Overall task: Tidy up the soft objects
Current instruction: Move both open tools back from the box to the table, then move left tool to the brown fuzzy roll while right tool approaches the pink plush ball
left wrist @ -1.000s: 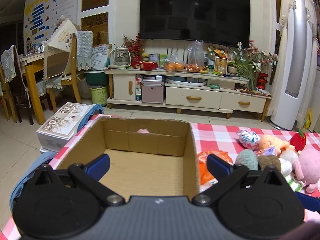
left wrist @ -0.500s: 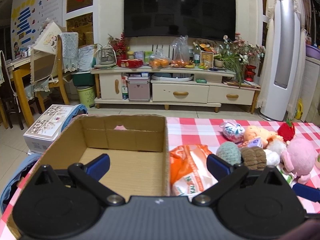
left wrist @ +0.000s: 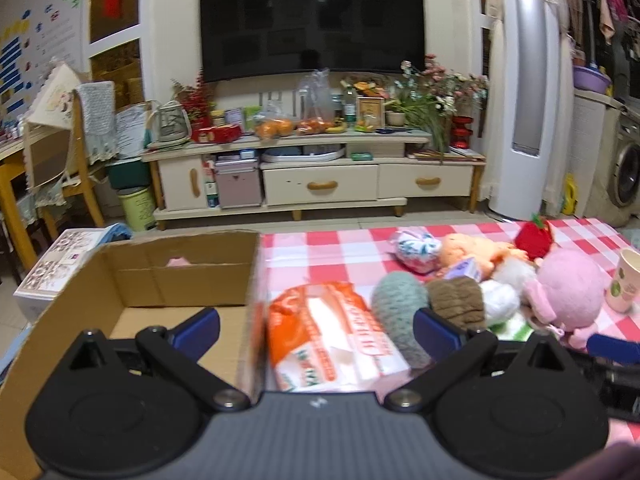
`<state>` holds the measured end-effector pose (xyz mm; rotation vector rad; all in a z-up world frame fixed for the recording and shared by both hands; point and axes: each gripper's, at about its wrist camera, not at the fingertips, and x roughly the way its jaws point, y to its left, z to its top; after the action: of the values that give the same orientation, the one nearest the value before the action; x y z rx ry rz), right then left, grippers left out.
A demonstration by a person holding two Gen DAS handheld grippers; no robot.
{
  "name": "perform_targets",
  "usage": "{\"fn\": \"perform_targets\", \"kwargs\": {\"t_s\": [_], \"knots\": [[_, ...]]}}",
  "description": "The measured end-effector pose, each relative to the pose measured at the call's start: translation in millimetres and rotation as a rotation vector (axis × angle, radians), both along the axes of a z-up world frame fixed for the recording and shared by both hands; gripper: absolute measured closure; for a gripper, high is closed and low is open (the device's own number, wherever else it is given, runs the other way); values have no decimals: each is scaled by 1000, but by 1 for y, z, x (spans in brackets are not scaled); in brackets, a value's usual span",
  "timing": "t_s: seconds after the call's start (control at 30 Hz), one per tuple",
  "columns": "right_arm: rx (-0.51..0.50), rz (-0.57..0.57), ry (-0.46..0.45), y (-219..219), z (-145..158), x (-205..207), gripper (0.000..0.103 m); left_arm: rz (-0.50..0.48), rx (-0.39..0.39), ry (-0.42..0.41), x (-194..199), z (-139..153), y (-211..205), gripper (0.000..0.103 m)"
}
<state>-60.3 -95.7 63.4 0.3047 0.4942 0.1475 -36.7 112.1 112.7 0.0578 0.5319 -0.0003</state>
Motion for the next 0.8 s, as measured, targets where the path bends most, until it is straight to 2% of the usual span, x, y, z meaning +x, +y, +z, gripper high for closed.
{"fn": "perform_targets", "kwargs": {"t_s": [0.33, 0.6, 0.67, 0.8], "knots": [[79, -151, 0, -59, -12, 1, 0, -102, 47, 23, 7, -15, -42, 1], [308, -276, 2, -141, -31, 8, 0, -164, 53, 38, 11, -27, -68, 1], [386, -278, -5, -162, -37, 11, 0, -181, 54, 38, 12, -30, -76, 1], [478, -275, 24, -190, -49, 24, 0, -211, 68, 39, 14, -36, -89, 1]]}}
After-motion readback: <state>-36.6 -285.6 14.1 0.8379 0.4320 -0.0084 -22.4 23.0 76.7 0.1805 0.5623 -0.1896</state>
